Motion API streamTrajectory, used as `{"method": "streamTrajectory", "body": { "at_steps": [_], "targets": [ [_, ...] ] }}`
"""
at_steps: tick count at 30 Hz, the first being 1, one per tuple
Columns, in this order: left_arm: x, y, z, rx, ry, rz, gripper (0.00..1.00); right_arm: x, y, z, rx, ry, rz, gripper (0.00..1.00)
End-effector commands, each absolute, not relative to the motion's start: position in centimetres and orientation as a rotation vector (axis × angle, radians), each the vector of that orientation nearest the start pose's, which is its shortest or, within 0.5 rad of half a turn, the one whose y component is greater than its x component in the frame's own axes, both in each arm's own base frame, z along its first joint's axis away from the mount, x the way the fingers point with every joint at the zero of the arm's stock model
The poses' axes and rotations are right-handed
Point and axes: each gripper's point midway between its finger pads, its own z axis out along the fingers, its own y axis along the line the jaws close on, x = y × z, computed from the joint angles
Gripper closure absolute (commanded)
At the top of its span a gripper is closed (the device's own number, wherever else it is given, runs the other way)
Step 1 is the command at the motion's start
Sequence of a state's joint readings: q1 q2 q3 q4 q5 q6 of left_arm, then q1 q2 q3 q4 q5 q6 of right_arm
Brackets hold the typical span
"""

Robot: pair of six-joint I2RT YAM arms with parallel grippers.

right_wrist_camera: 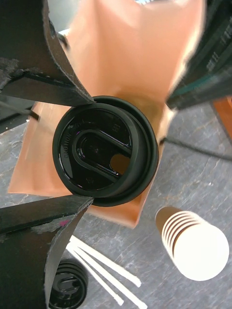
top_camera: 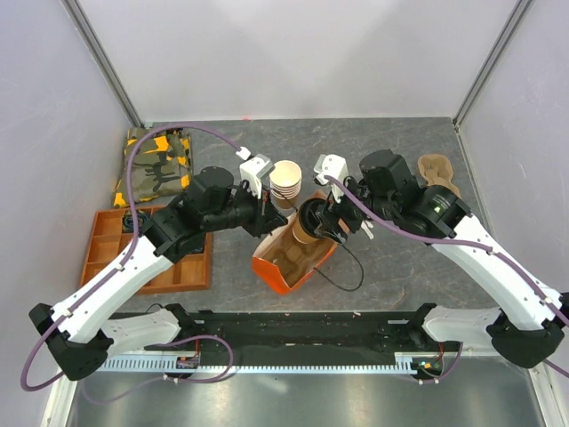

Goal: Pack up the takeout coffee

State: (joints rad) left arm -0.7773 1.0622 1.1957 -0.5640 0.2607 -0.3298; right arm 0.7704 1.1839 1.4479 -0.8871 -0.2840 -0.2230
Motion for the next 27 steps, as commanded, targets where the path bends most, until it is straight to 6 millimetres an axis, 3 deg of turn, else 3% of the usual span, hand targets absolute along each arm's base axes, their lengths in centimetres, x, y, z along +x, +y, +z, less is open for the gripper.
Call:
{"method": "streamTrajectory", "body": {
  "at_steps": [1,8,14,19,24,27],
  "targets": [
    [19.9,-27.7,31.4,0.642,1.93,-0.95,0.98,21.7,25.9,32.2,-1.1,1.849,0.584,0.71],
    [20.0,-27.8,31.2,0.622,1.924,-0.962,0.98,22.2,26.1,29.2,-1.159,1.869,0.476,0.71],
    [20.0,-27.3,31.4,0.611,1.907,-0.949,0.98,19.8,26.4,27.5,-1.269,1.838,0.511,0.72],
    [19.7,-27.4,32.0,0.626,1.862,-0.964,0.98,19.5,25.7,25.7,-1.297,1.849,0.461,0.72],
    [17.8,-27.4,32.8,0.73,1.737,-1.034,0.98,19.9,24.9,24.1,-1.266,1.806,0.383,0.74],
    [16.5,-27.6,32.1,0.813,1.717,-1.073,0.98,20.2,24.8,23.6,-1.278,1.777,0.352,0.74]
  ]
}}
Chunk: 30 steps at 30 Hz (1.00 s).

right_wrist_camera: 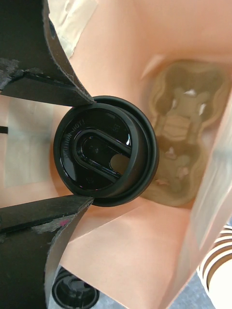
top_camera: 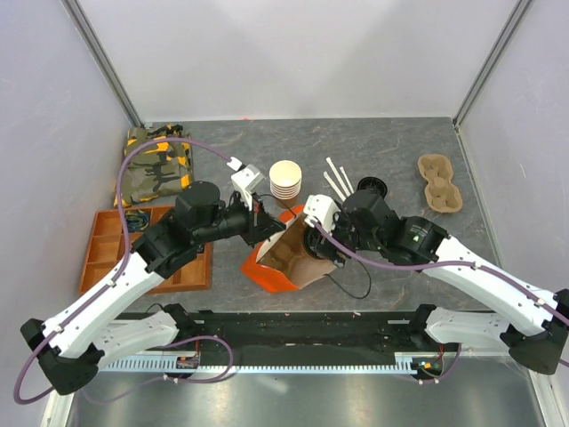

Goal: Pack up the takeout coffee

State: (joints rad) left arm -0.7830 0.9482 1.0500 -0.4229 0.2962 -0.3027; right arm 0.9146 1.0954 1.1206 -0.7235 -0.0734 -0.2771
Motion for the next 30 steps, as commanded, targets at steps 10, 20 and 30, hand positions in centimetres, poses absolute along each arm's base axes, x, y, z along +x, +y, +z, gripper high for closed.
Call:
{"method": "streamTrajectory", "body": {
  "at_steps": [10,20,30],
  "targets": [
    [15.8,-28.3,29.6,0.881,1.761,-1.111,0.98,21.7,26.9,27.0,-1.137,1.758,0.41,0.73],
    [16.8,-28.3,31.4,0.823,1.732,-1.086,0.98,21.7,27.0,26.7,-1.056,1.846,0.437,0.73],
    [17.6,-28.5,31.5,0.738,1.769,-1.095,0.98,22.4,26.9,26.6,-0.907,1.876,0.461,0.73]
  ]
}}
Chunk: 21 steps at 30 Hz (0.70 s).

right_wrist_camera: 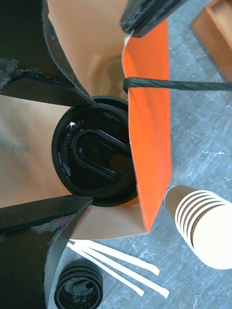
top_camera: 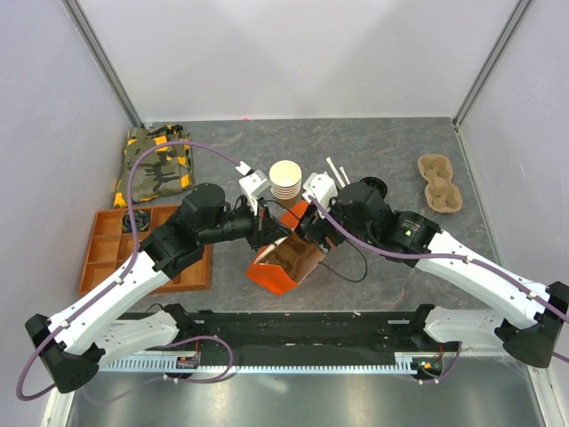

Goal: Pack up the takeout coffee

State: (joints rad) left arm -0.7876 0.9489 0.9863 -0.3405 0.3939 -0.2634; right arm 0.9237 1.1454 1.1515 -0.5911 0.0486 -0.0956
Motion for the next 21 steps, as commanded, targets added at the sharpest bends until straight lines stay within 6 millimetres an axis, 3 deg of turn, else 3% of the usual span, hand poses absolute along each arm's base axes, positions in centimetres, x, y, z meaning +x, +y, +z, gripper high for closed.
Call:
{"method": "streamTrajectory", "body": {
  "at_steps": [1,6,21],
  "targets": [
    [17.6,-28.6,31.6,0.736,1.771,-1.097,0.98,22.4,27.0,26.7,-0.898,1.87,0.468,0.73],
    [17.5,-28.7,31.7,0.732,1.764,-1.11,0.98,22.3,26.8,24.6,-0.899,1.864,0.46,0.73],
    [16.7,-28.5,30.2,0.768,1.709,-1.135,0.98,23.0,27.4,21.9,-0.865,1.783,0.482,0.74]
  ]
}}
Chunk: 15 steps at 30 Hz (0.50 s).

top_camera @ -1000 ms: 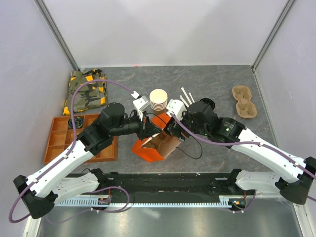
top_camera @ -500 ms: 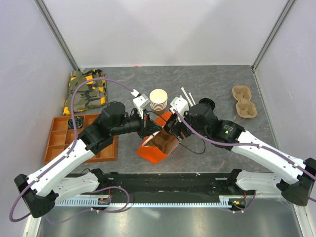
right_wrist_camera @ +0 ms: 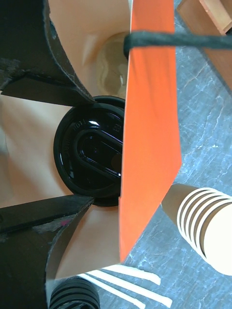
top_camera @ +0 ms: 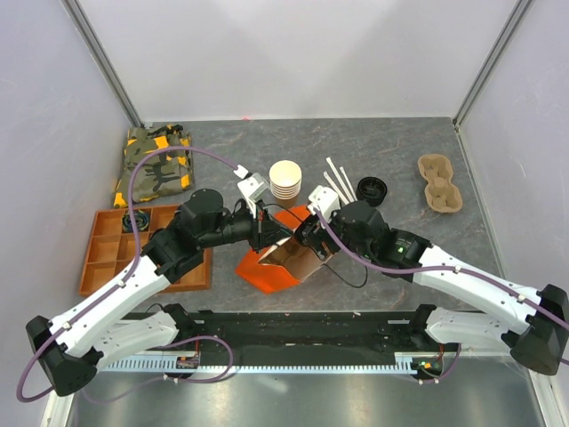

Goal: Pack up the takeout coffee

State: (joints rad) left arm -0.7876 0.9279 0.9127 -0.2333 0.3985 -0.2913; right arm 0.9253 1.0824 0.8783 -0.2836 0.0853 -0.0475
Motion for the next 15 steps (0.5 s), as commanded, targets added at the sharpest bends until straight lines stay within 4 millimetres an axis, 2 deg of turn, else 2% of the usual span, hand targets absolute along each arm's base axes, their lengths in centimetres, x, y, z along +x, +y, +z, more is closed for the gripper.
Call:
{"method": "streamTrajectory", "body": {
  "at_steps": [1,5,10,15],
  "targets": [
    [16.8,-28.3,29.9,0.768,1.715,-1.128,0.98,22.9,27.6,21.9,-0.872,1.776,0.49,0.74],
    [17.1,-27.6,29.4,0.753,1.734,-1.128,0.98,22.8,28.0,23.2,-0.875,1.743,0.519,0.74],
    [17.1,-27.3,30.0,0.76,1.717,-1.182,0.98,22.5,28.7,25.0,-0.882,1.683,0.571,0.73],
    [17.1,-27.4,30.4,0.775,1.704,-1.21,0.98,23.1,29.4,24.5,-0.891,1.682,0.559,0.73]
  ]
}}
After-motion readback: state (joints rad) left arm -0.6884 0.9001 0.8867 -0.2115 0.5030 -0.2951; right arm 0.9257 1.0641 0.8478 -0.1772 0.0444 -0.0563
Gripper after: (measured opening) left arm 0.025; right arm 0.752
